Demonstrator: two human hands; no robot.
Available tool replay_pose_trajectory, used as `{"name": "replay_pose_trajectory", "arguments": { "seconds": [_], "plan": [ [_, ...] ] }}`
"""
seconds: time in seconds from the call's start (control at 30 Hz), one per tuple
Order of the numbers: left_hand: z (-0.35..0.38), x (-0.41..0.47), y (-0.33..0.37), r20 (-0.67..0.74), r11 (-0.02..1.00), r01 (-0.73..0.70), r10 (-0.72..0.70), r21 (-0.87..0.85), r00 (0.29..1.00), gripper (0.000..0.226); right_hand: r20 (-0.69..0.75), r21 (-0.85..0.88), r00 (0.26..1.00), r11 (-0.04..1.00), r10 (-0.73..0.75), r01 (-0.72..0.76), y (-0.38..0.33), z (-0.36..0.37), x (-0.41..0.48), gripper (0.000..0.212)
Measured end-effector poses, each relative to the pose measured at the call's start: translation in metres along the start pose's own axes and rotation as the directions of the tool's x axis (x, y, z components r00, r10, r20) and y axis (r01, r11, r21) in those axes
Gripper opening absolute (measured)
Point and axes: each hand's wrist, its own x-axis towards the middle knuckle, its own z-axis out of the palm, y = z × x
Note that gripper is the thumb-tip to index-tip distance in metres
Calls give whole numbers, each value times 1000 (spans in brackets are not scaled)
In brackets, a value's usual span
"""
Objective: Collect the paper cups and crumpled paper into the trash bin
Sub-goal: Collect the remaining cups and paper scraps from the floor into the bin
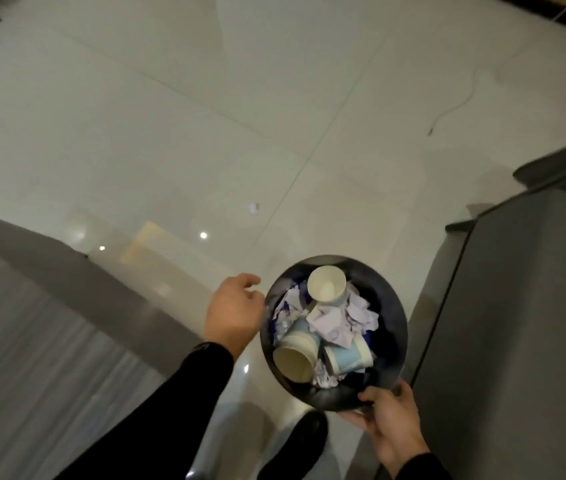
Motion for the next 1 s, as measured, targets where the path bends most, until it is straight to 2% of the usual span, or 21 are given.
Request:
{"name": "replay_pose_trajectory", "arguments": {
  "seconds": [0.13,0.27,0.37,0.43,0.47,0.6,0.8,1.0],
  "plan": [
    [-15,43,0,-37,995,96,-94,38,995,30,13,-135,998,989,-59,60,-63,29,19,60],
    [-38,97,-9,-31,972,232,-232,22,972,32,30,-223,998,973,-56,61,-115,77,38,58],
    [-44,152,-11,60,946,323,-322,-26,945,35,54,-348,997,935,-48,64,-154,129,70,52],
    [-41,198,-14,116,936,351,-347,-20,931,36,148,-357,983,921,-109,156,-185,161,94,43],
    [-39,221,-16,152,937,348,-348,24,925,36,198,-392,975,904,-102,174,-192,172,109,46],
    [-33,302,-26,234,945,233,-286,230,929,35,82,-509,996,858,-30,68,-223,203,151,66],
    [3,374,-46,357,869,13,-217,495,908,49,96,-560,995,827,9,47,-249,247,215,40],
    [76,437,-68,450,777,-163,-168,607,877,58,89,-554,991,832,102,-36,-262,254,284,48]
  ]
}}
